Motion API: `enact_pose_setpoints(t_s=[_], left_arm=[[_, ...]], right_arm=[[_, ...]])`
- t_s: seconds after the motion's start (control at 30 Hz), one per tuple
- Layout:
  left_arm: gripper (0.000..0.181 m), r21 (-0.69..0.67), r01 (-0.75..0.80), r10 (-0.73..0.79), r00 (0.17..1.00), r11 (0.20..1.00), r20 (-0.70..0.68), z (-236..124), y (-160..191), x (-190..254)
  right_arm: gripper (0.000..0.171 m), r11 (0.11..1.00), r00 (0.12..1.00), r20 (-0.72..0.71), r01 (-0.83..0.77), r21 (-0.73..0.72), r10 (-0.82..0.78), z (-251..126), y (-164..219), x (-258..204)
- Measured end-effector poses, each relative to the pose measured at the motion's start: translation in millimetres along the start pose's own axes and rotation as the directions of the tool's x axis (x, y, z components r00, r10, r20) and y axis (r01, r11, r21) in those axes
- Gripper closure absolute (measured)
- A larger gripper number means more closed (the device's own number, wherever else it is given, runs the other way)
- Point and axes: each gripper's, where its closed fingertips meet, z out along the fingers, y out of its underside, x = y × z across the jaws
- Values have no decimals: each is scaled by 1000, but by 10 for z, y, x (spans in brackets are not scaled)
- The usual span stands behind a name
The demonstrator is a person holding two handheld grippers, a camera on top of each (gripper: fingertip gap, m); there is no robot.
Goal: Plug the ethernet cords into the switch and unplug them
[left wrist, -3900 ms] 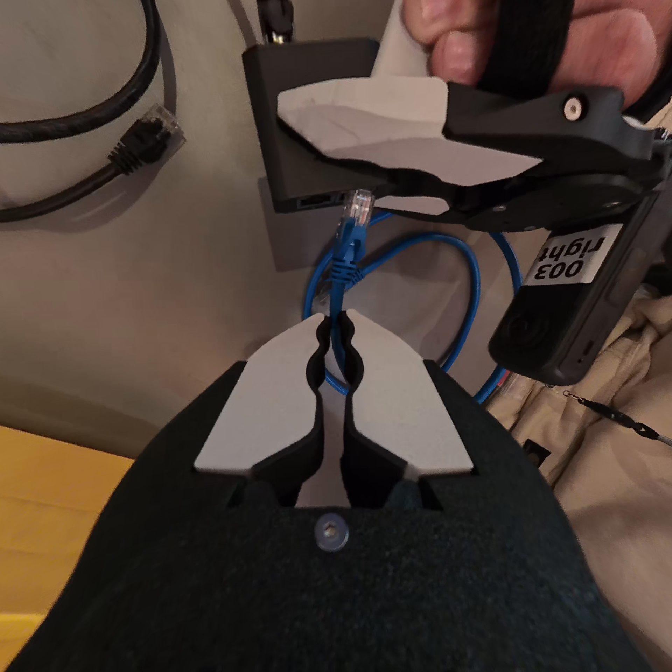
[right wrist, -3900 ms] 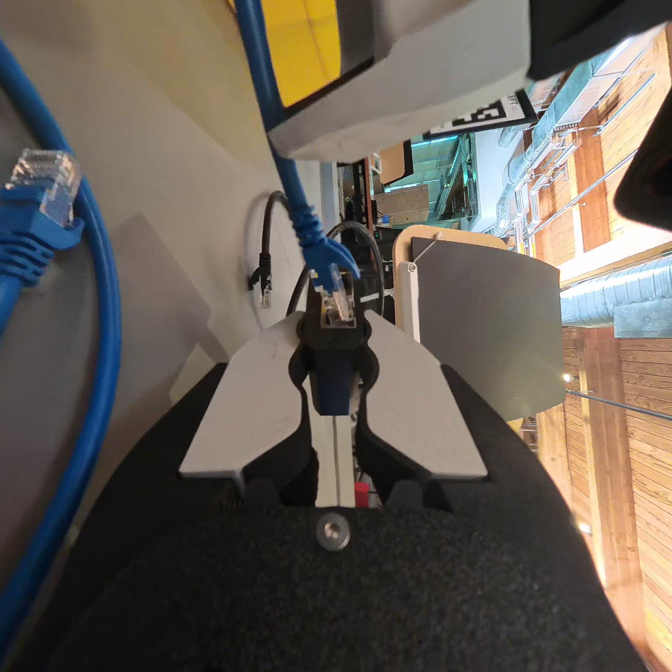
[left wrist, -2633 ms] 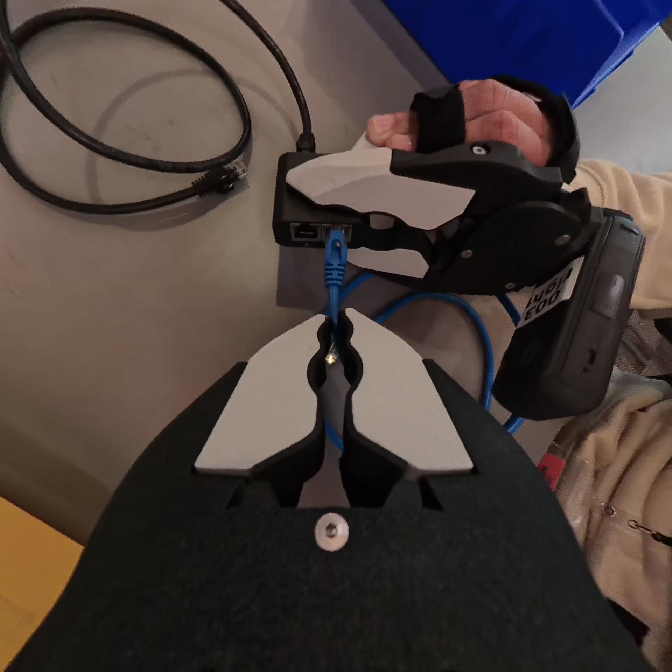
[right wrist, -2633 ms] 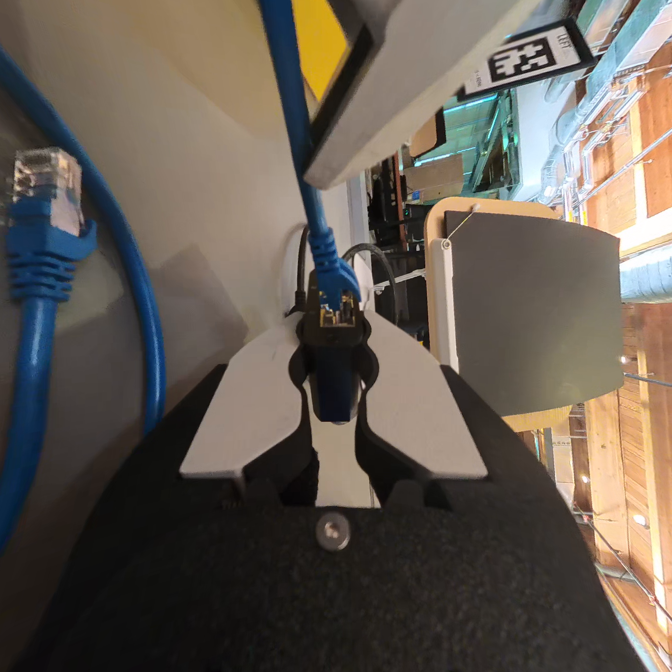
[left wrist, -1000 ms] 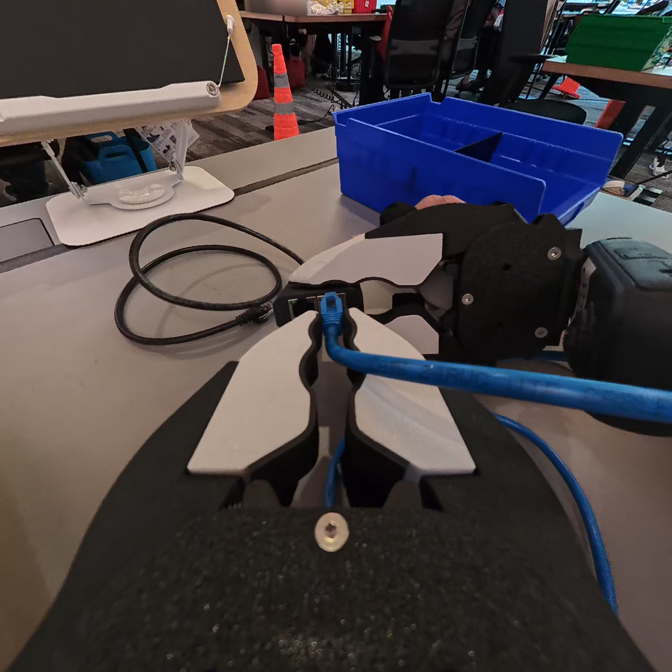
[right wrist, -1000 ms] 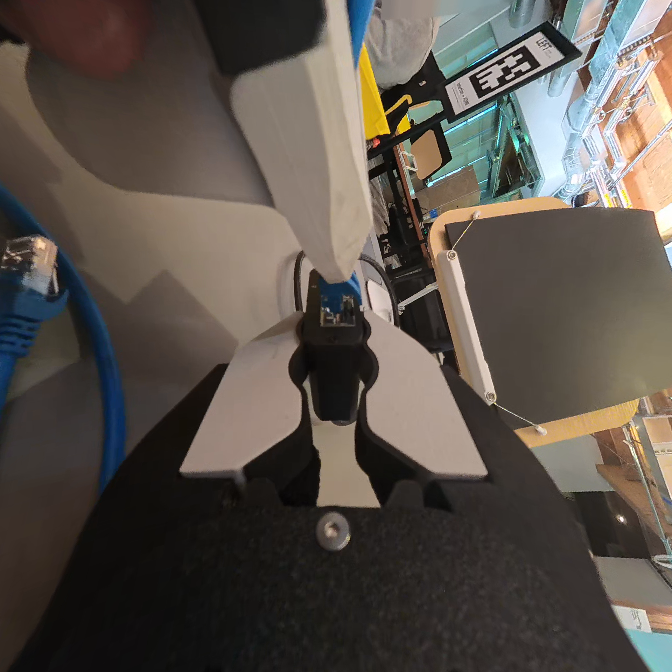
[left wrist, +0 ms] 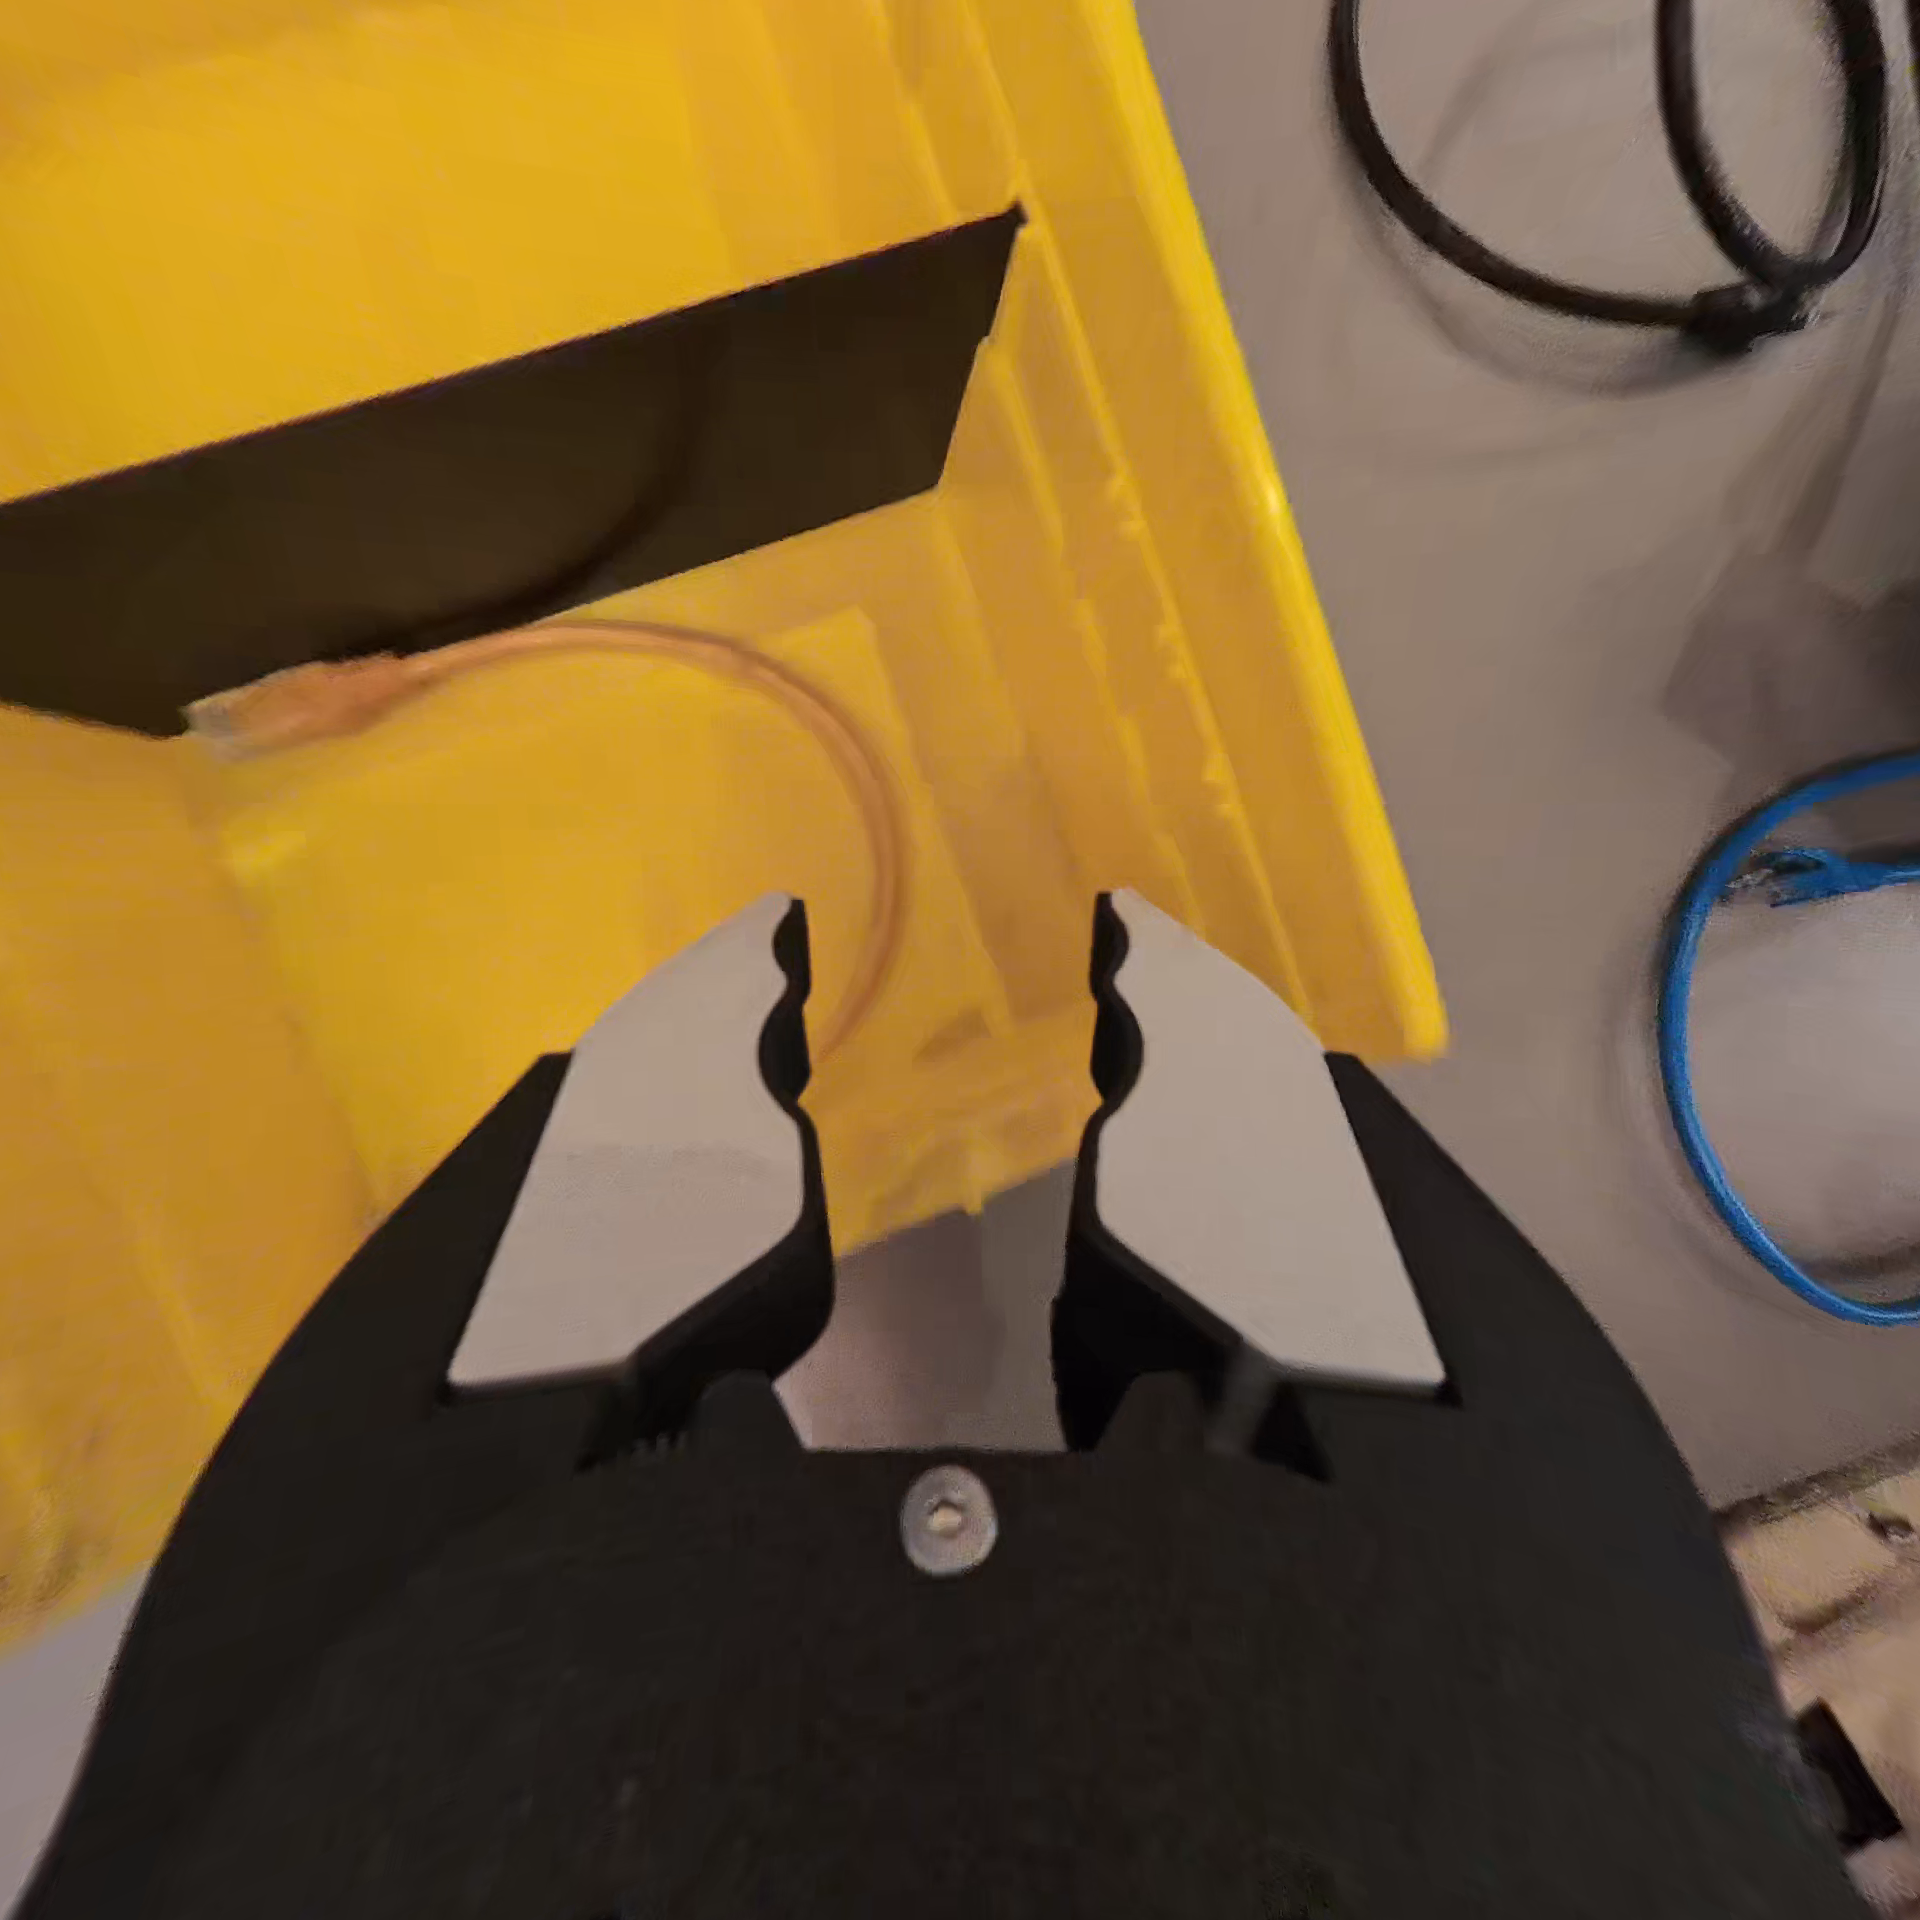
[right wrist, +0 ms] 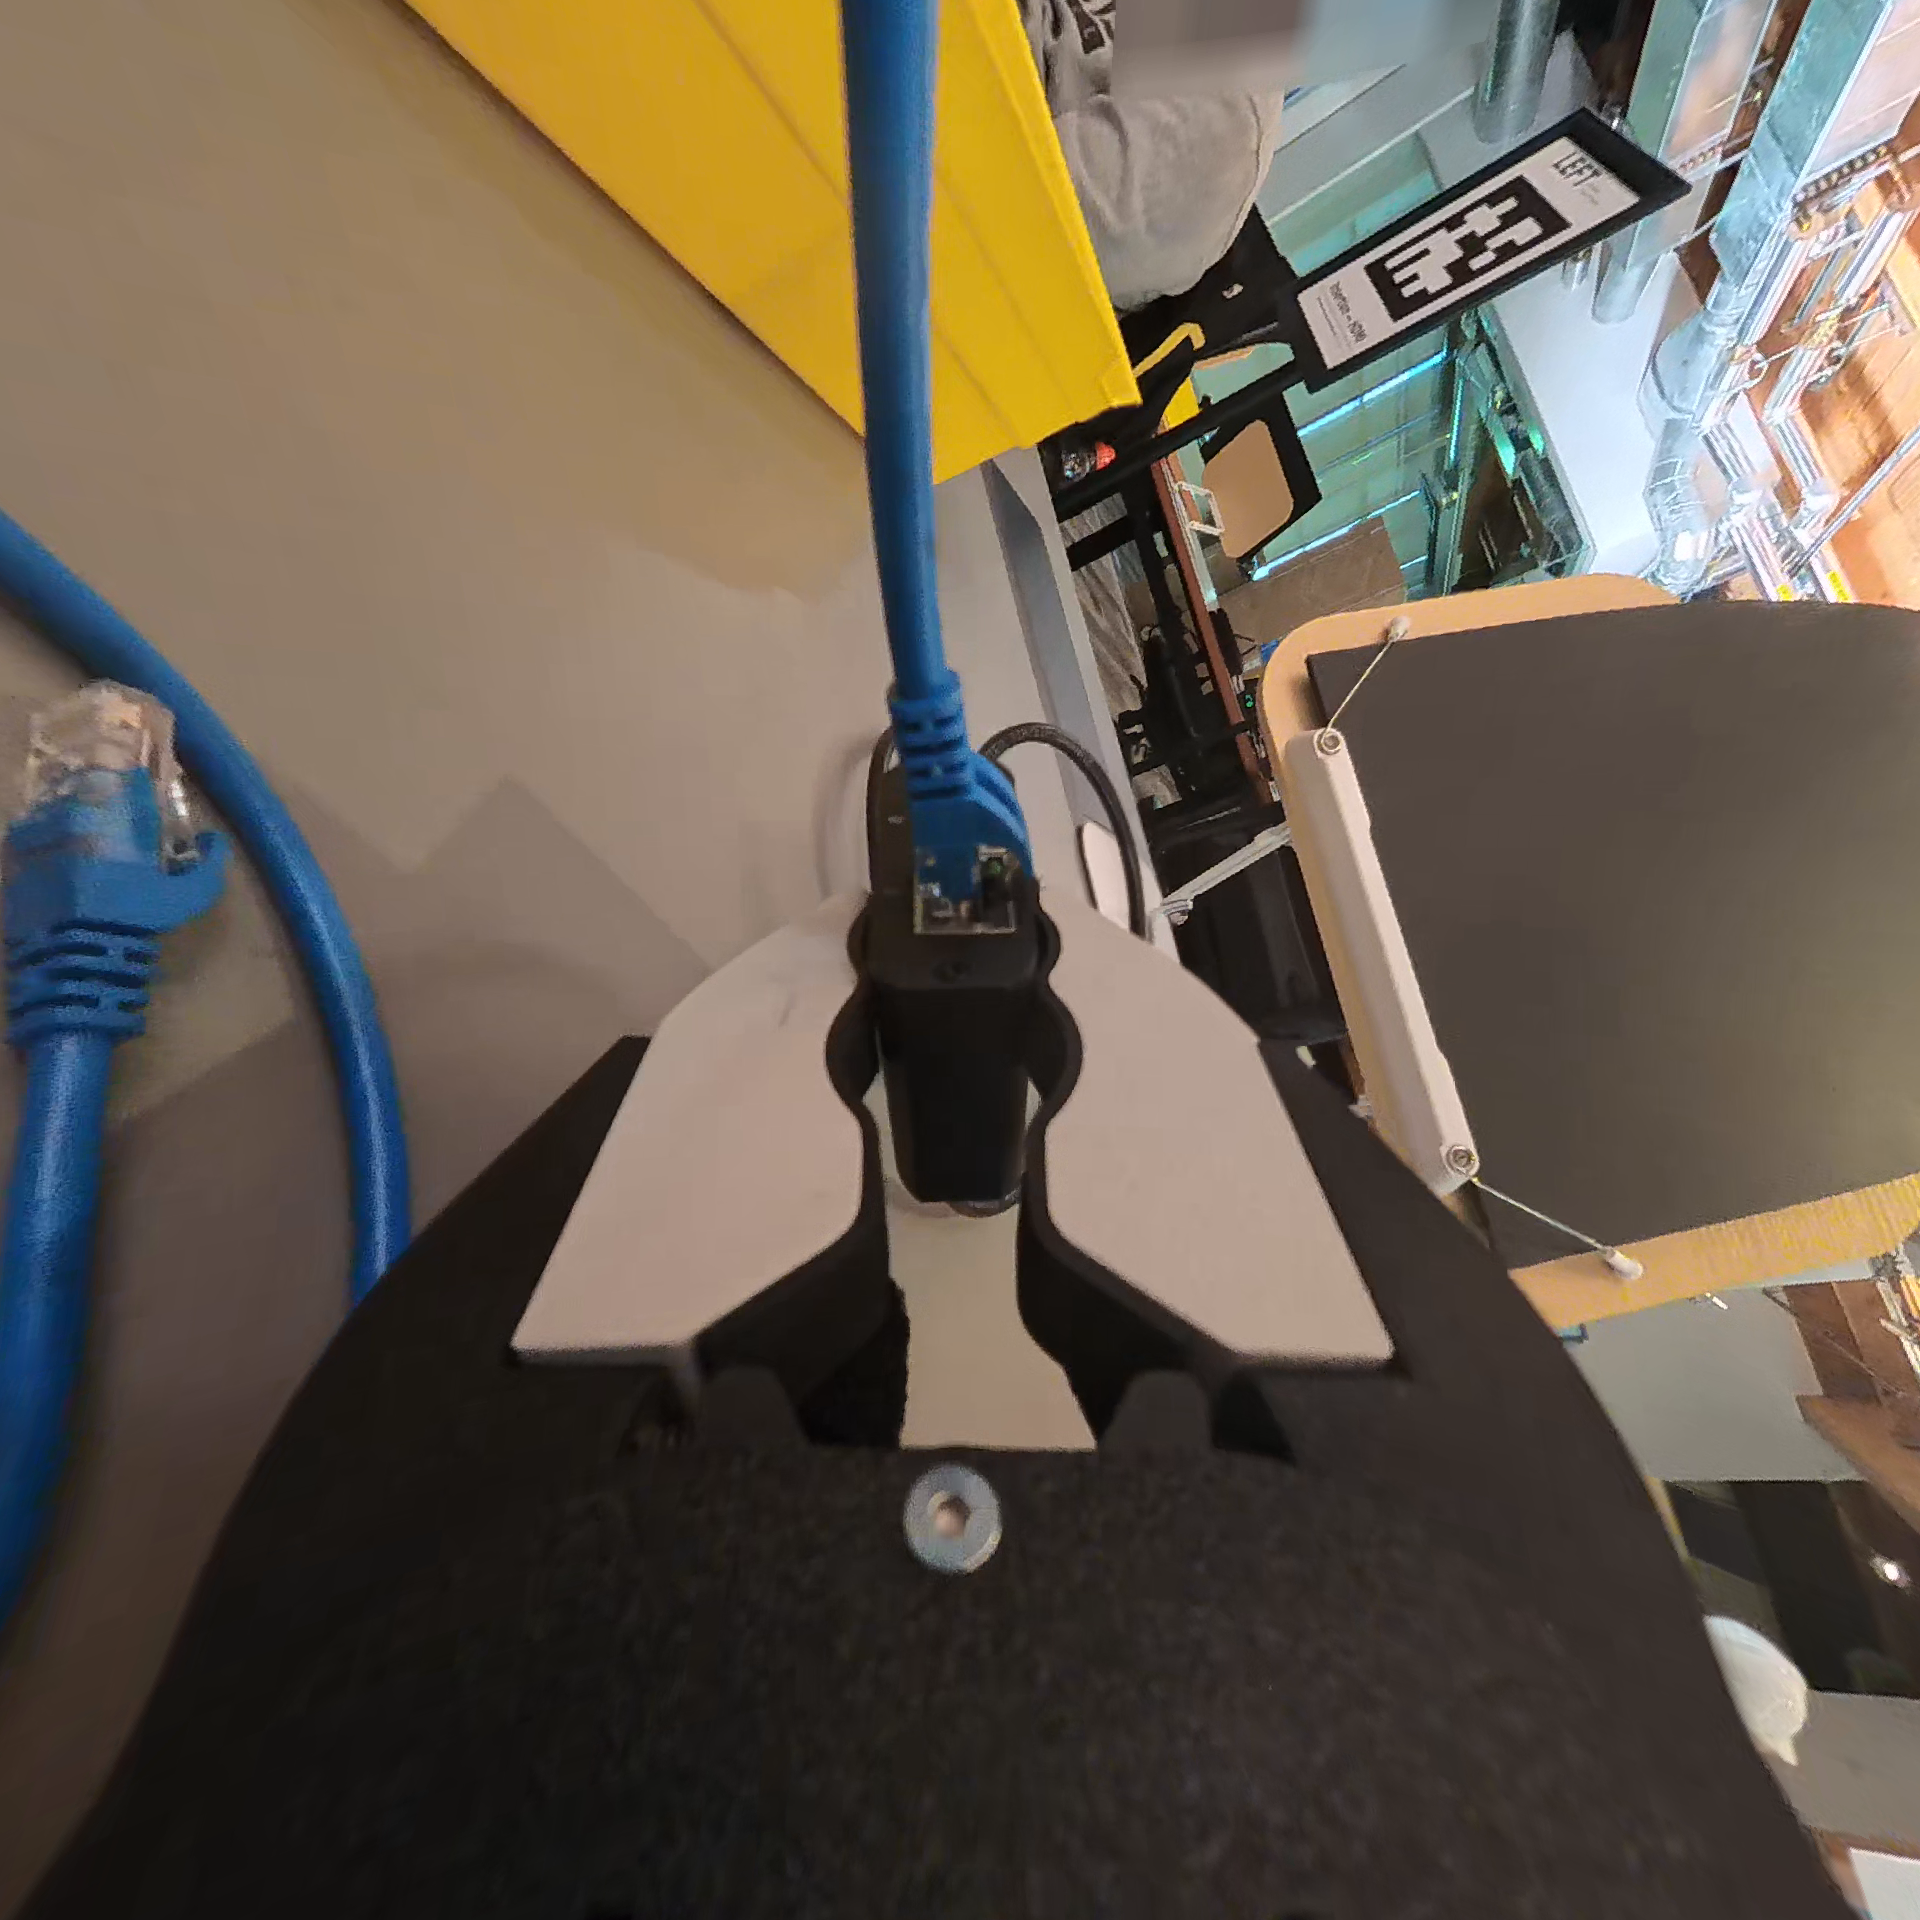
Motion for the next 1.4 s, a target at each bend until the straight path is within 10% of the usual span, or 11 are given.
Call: enact_pose_setpoints(t_s=[0.27,0.37,0.73,0.97,1.13,1.4], left_arm=[[150,-325,-102,86,994,940,-62,537,110,-182],[175,-292,-125,115,992,948,-52,613,85,-186],[177,-133,-356,344,933,925,-105,76,-16,-88],[177,74,-802,794,568,593,-216,-997,300,940],[177,38,-962,900,238,270,-364,-666,1100,1672],[177,-20,-965,880,248,262,-405,-151,1791,1730]], right_arm=[[147,998,998,19,-62,-12,62,3,67,20],[147,998,998,32,-56,-14,56,12,66,-6],[147,997,997,19,-73,-14,74,6,85,35],[147,996,996,11,-86,-17,87,12,106,66],[146,996,996,7,-88,-20,88,10,117,76],[147,995,995,12,-98,-25,99,10,141,82]])
